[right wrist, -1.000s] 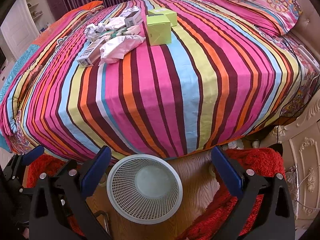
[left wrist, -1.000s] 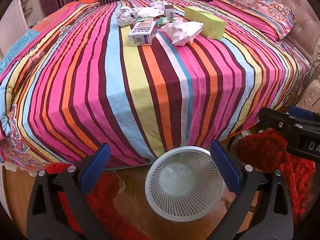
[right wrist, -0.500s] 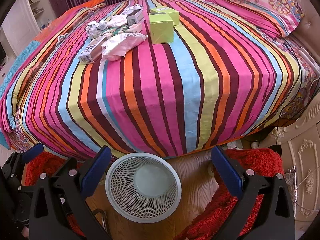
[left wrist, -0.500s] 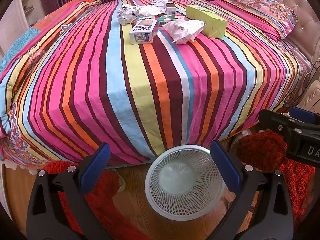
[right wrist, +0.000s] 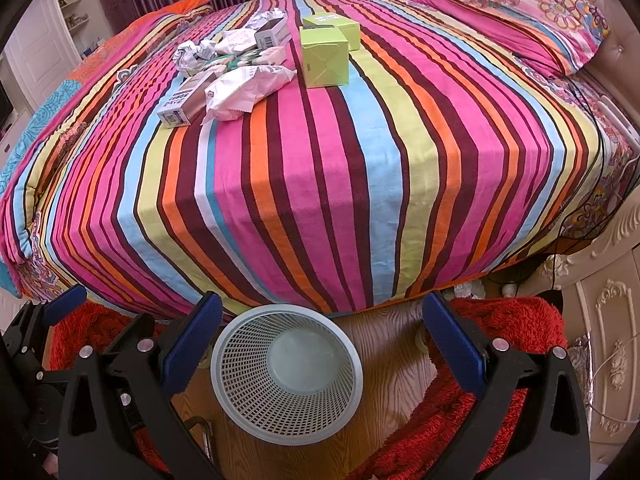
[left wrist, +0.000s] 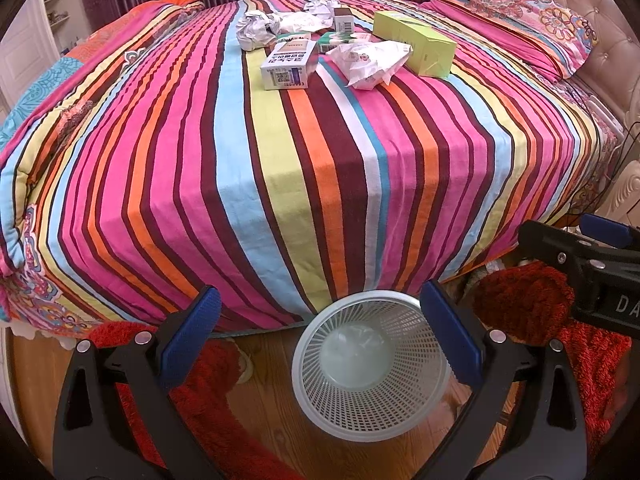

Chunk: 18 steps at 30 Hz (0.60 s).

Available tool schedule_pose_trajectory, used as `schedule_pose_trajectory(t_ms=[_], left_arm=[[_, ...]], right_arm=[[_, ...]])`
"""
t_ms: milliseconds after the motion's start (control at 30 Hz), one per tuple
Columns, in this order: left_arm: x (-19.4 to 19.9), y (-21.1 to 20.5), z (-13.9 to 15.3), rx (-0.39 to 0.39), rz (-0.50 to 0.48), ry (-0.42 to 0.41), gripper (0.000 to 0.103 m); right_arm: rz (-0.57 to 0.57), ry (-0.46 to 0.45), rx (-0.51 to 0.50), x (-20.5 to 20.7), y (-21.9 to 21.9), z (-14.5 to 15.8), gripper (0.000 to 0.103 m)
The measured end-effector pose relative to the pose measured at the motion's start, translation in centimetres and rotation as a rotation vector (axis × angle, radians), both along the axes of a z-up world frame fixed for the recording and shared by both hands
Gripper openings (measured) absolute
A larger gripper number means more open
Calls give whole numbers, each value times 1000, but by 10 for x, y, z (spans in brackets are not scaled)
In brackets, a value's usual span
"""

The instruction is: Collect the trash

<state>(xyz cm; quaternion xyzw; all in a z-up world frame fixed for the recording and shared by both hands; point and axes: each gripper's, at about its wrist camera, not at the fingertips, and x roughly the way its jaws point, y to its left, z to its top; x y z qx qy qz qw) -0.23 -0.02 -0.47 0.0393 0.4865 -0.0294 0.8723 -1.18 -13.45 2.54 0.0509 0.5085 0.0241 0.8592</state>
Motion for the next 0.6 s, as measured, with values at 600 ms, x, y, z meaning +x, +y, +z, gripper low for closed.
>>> schedule_pose_trajectory(t_ms=[600], left_arm=[[-1, 5, -2, 2, 4, 5, 97]], right_arm=[[7, 3, -4, -1, 2, -1, 95]])
